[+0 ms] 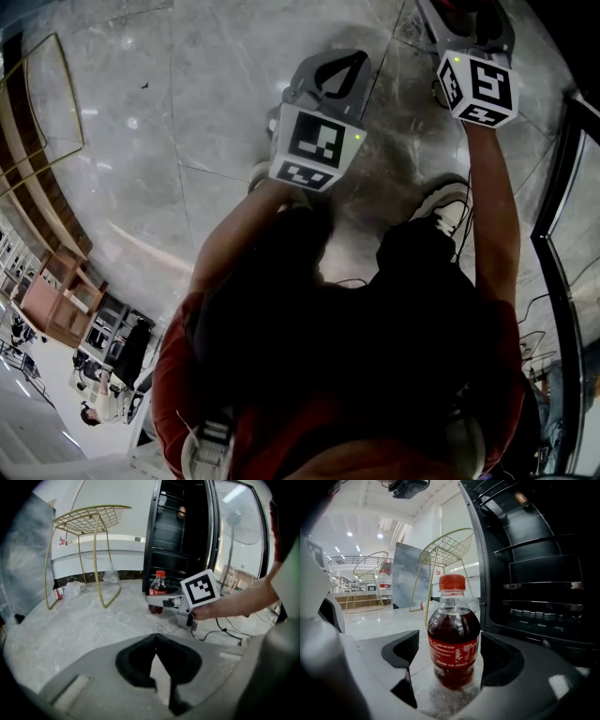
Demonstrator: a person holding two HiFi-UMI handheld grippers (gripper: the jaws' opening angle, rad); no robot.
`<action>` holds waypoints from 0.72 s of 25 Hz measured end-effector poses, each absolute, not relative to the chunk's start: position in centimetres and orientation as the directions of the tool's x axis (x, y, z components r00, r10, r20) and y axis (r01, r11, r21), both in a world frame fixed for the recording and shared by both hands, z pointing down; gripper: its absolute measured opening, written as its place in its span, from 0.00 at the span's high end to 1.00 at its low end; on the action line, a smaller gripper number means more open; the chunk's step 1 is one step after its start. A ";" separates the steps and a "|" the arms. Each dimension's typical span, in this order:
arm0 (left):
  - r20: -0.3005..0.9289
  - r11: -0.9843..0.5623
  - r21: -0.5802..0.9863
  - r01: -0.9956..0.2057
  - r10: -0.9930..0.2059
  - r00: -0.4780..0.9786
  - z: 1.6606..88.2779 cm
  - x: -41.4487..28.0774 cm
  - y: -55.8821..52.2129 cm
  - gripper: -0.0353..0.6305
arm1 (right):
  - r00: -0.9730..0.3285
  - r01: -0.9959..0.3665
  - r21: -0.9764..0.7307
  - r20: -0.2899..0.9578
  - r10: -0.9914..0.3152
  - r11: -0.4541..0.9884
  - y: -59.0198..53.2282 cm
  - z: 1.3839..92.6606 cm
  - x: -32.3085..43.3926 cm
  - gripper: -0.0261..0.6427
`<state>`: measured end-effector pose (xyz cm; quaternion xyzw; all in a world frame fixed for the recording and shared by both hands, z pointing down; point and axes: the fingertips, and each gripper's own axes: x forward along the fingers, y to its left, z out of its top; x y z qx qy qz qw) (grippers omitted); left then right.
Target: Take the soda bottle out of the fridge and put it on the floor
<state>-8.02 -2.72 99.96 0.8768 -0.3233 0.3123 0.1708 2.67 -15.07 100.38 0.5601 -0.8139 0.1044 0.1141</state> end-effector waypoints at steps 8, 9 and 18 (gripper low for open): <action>0.657 -0.735 0.099 -0.671 -0.458 0.599 99.9 -7.9 -2.7 0.95 | -0.360 -0.932 -0.068 0.276 -0.891 0.355 -14.9 99.9 2.5 0.25; 0.657 -0.735 0.098 -0.671 -0.459 0.599 99.9 -7.8 -2.8 0.95 | -0.361 -0.932 -0.071 0.276 -0.891 0.356 -14.9 99.9 2.6 0.25; 0.656 -0.733 0.093 -0.674 -0.464 0.596 99.7 -7.9 -2.7 0.95 | -0.360 -0.933 -0.083 0.266 -0.894 0.351 -14.3 99.3 2.9 0.25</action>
